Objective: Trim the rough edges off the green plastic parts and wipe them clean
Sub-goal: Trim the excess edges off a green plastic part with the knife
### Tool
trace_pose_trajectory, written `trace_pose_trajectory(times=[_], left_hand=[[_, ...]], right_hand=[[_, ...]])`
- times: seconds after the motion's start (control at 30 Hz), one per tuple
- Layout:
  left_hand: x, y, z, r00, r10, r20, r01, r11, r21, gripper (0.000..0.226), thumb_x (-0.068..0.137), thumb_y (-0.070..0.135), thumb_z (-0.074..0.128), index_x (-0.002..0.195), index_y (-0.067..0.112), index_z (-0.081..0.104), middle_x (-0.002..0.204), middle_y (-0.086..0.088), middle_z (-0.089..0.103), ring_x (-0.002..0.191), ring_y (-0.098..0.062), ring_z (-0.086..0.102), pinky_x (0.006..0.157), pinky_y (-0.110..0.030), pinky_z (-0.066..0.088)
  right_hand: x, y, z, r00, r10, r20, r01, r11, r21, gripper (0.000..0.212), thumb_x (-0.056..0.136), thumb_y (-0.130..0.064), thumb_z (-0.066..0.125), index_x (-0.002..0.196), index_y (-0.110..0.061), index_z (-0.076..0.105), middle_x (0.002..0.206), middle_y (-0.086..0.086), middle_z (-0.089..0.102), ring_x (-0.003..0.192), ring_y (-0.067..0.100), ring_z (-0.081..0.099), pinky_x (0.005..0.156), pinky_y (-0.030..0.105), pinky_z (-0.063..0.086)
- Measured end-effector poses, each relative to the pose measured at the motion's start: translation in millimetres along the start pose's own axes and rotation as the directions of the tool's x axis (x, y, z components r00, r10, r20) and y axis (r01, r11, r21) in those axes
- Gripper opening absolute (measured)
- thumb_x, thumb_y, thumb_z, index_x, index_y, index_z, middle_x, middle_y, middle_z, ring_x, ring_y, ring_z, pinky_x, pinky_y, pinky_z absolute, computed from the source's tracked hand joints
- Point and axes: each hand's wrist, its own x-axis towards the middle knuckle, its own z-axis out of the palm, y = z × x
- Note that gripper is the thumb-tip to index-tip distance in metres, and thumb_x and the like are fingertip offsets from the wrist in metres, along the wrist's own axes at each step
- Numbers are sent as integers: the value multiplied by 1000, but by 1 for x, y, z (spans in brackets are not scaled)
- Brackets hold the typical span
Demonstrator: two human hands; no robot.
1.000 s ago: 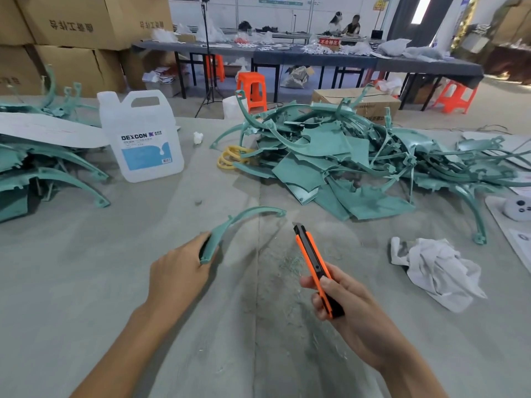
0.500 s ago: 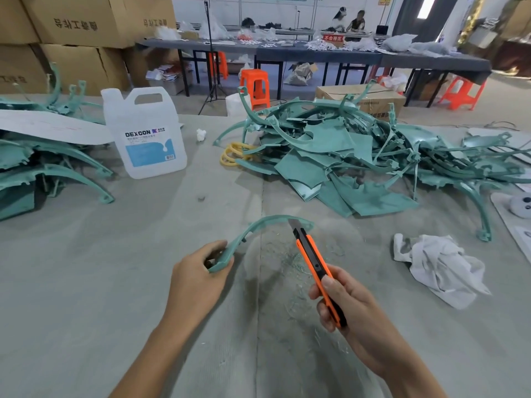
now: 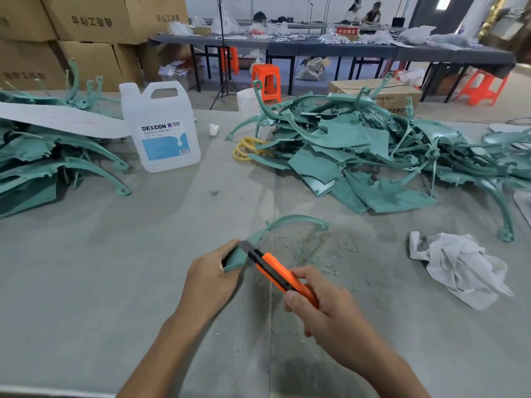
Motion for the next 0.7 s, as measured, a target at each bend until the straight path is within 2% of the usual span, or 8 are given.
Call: trace_pose_trajectory(times=[0.1, 0.17, 0.23, 0.3, 0.4, 0.5, 0.6, 0.7], left_hand=[[-1, 3, 1, 1000, 3, 2, -3, 1000, 8, 31, 83, 48, 57, 114, 52, 60, 76, 24, 68, 72, -1, 62, 61, -18, 44], [0, 2, 1, 999, -33, 9, 33, 999, 14, 37, 86, 48, 57, 122, 46, 65, 98, 17, 75, 94, -9, 69, 78, -28, 52], [2, -1, 2, 998, -69, 10, 68, 997, 42, 41, 91, 40, 62, 131, 36, 65, 120, 9, 72, 114, -17, 65, 91, -29, 50], [3, -3, 2, 997, -79, 20, 78, 995, 56, 41, 92, 36, 64, 133, 34, 64, 125, 8, 70, 118, -18, 63, 90, -25, 47], [4, -3, 2, 997, -72, 16, 71, 997, 43, 37, 92, 36, 65, 128, 37, 66, 119, 9, 72, 114, -18, 64, 82, -21, 41], [3, -2, 1, 998, -68, 13, 67, 997, 34, 35, 91, 39, 64, 126, 40, 67, 114, 9, 73, 109, -19, 65, 80, -21, 41], [2, 4, -2, 998, -40, 46, 39, 999, 18, 28, 81, 49, 51, 106, 60, 58, 106, 25, 63, 82, -13, 60, 73, -27, 44], [3, 6, -5, 998, -32, 55, 31, 999, 14, 25, 74, 54, 40, 98, 55, 47, 106, 24, 55, 71, -8, 49, 75, -33, 53]], right_hand=[[-2, -3, -4, 1000, -18, -2, 18, 999, -44, 35, 86, -62, 42, 116, -47, 52, 86, -5, 69, 63, 11, 60, 63, 37, 52], [-5, -4, -8, 999, -37, 7, 37, 997, -64, 31, 91, -59, 45, 118, -45, 54, 85, -4, 69, 63, 10, 60, 62, 36, 52], [-7, -3, -10, 998, -53, 17, 54, 996, -76, 21, 99, -51, 50, 119, -46, 55, 85, -10, 69, 65, 8, 61, 61, 29, 51], [-8, -2, -12, 998, -58, 10, 58, 994, -88, 18, 102, -47, 51, 119, -47, 56, 84, -10, 69, 66, 8, 61, 61, 29, 51], [-9, -5, -14, 998, -55, -11, 53, 993, -110, 18, 101, -52, 50, 117, -48, 58, 80, -7, 68, 66, 9, 61, 61, 29, 50], [-6, -7, -15, 998, -44, -42, 37, 989, -141, 21, 98, -58, 49, 110, -45, 60, 76, -4, 67, 64, 12, 62, 62, 37, 50], [-3, -9, -15, 997, -46, -59, 38, 990, -138, 21, 96, -60, 50, 106, -46, 61, 72, -2, 65, 61, 13, 60, 60, 39, 49], [-2, -12, -12, 997, -49, -67, 39, 989, -142, 24, 94, -62, 50, 106, -45, 62, 72, -3, 65, 60, 14, 60, 60, 39, 49]])
